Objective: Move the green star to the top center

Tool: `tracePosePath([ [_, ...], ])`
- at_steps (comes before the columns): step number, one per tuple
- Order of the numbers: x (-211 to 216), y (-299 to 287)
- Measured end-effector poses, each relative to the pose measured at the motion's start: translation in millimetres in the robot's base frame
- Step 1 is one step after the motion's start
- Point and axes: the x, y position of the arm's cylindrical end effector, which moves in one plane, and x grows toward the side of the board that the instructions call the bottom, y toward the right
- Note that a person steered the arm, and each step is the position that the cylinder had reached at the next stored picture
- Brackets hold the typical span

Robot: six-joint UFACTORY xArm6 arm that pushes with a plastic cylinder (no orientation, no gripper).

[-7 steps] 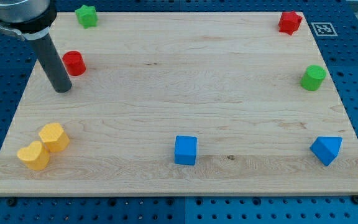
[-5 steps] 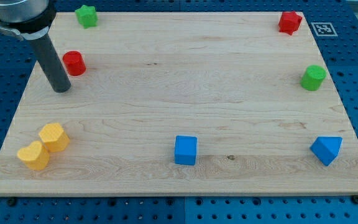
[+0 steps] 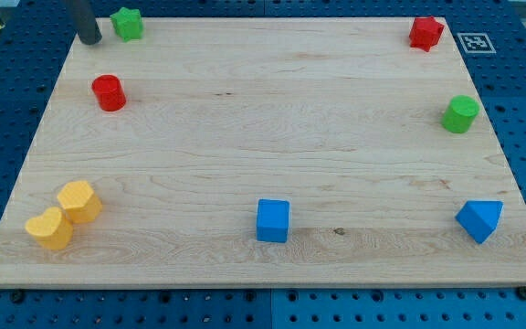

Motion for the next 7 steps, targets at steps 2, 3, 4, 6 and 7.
tracePosePath([
  [2,-4.5,14.8],
  [3,-5.7,44.8],
  [4,-16.4,65.8],
  [6,-41.2,48.5],
  [7,-41.9,51.0],
])
